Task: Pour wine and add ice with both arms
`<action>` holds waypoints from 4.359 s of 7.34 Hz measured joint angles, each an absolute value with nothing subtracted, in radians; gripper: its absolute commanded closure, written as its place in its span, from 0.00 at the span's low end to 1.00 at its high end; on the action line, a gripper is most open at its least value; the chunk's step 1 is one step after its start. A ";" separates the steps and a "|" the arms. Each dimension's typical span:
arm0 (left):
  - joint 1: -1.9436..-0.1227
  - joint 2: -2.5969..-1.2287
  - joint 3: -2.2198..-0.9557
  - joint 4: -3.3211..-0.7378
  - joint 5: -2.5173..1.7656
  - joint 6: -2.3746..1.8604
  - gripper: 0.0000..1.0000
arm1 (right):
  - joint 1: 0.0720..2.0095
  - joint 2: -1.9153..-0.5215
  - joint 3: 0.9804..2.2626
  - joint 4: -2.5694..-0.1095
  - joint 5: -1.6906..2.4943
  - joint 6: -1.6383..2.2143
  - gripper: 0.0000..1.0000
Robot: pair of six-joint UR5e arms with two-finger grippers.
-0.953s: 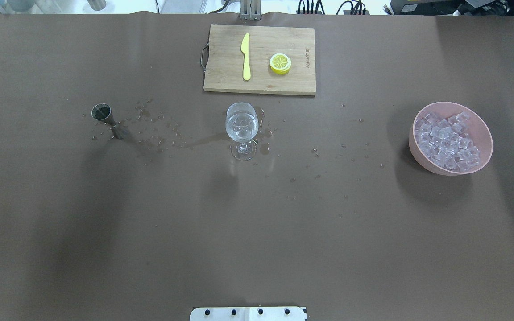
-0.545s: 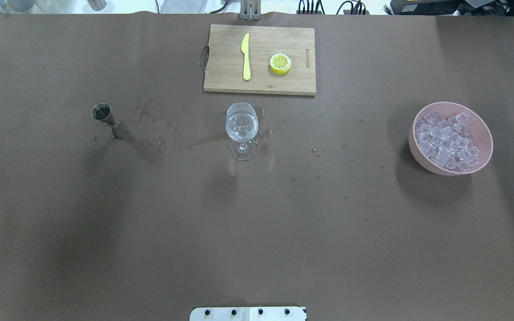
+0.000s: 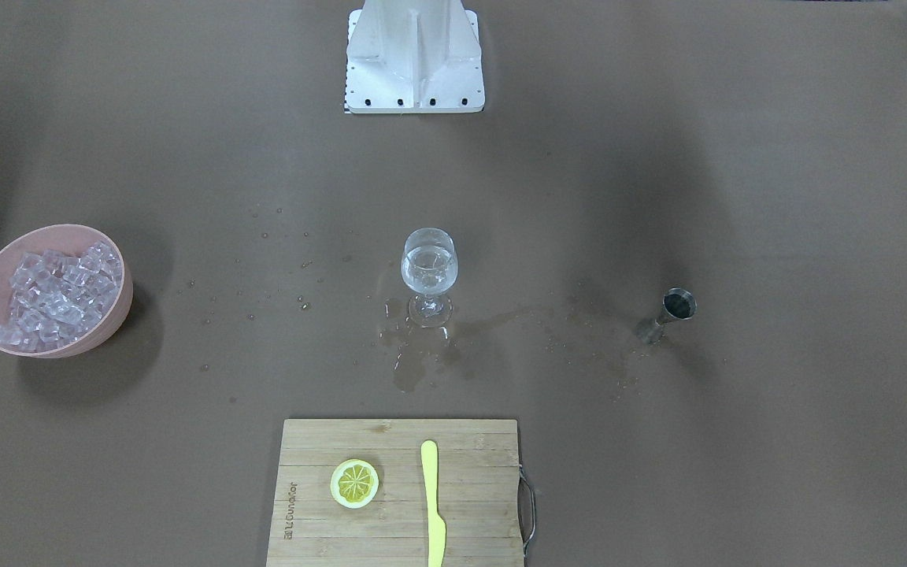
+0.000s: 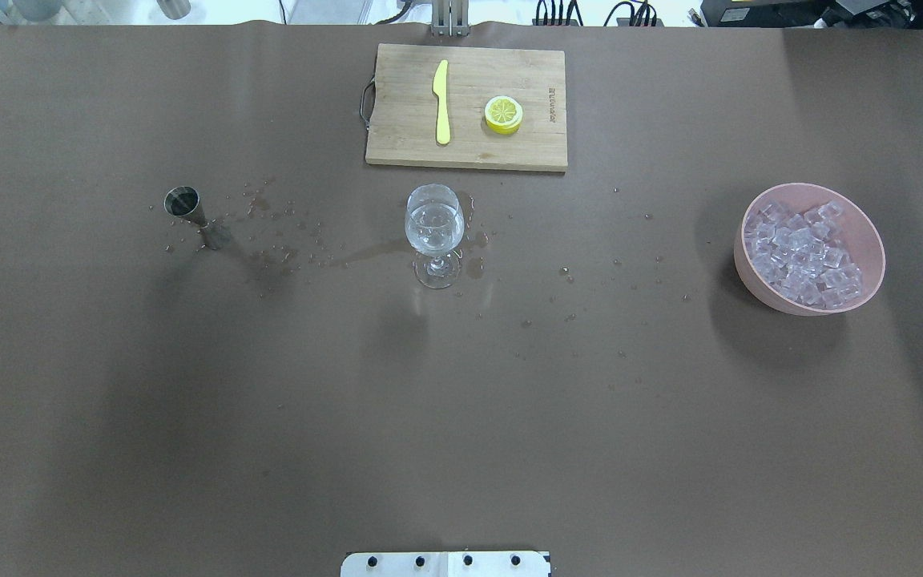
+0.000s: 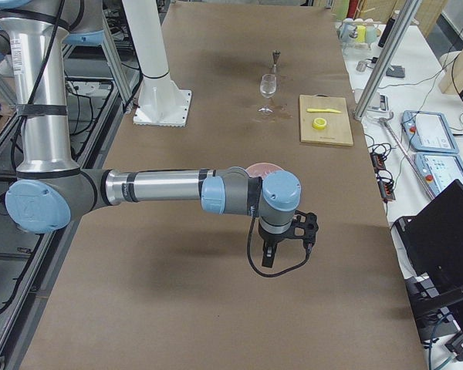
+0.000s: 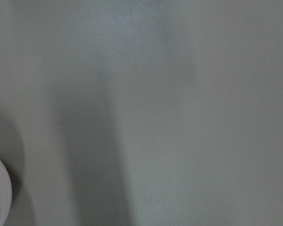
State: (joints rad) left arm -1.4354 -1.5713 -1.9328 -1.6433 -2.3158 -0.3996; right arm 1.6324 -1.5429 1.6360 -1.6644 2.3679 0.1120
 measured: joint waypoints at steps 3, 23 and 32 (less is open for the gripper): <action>-1.279 -1.621 -2.085 -1.644 -2.235 -0.681 0.02 | 1.630 -1.546 1.632 -1.663 2.369 0.112 0.00; -0.327 -1.915 -1.805 -1.404 -0.760 -1.929 0.02 | 1.598 -1.537 1.626 -1.660 2.378 0.120 0.00; -0.355 -1.923 -1.683 -1.422 -0.713 -1.934 0.02 | 1.588 -1.537 1.622 -1.660 2.375 0.123 0.00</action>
State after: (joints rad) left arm -0.3546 -1.9230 -1.6826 -1.4216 -0.7134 -1.9342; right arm 1.5878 -1.5368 1.6221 -1.6598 2.3747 0.1228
